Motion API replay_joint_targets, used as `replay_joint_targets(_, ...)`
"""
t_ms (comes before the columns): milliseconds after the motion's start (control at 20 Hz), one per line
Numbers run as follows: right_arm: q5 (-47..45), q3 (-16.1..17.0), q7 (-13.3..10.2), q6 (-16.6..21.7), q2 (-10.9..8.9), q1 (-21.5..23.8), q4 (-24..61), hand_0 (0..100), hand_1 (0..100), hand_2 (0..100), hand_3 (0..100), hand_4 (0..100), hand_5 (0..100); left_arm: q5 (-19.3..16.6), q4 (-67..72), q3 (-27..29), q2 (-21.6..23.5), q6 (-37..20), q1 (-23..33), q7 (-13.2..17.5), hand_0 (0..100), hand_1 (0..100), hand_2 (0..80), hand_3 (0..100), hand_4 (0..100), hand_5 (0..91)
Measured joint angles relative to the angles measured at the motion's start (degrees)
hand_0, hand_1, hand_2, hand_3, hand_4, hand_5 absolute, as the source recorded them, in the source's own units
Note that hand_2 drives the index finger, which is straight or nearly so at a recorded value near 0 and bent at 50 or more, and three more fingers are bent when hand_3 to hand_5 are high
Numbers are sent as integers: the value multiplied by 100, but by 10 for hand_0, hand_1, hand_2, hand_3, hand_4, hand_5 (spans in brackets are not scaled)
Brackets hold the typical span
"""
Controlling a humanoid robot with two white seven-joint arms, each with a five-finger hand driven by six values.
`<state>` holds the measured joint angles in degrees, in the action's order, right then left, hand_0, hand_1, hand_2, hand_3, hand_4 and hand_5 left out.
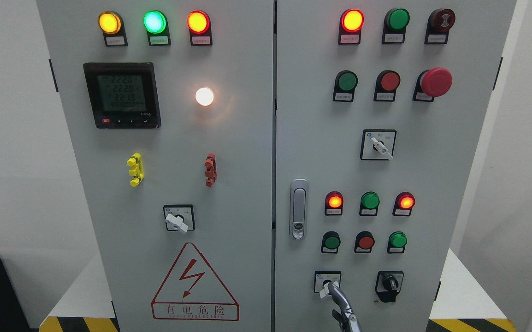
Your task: Release door handle
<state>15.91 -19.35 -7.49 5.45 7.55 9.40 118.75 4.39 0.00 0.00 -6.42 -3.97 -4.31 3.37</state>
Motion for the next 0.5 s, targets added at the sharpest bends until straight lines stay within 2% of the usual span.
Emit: replay_joint_targets(500, 10, 15, -26, 0, 0, -23, 4, 283, 206, 0, 0, 0, 0, 0, 0, 0, 0, 0, 0, 0, 0, 0, 24, 92, 13, 0)
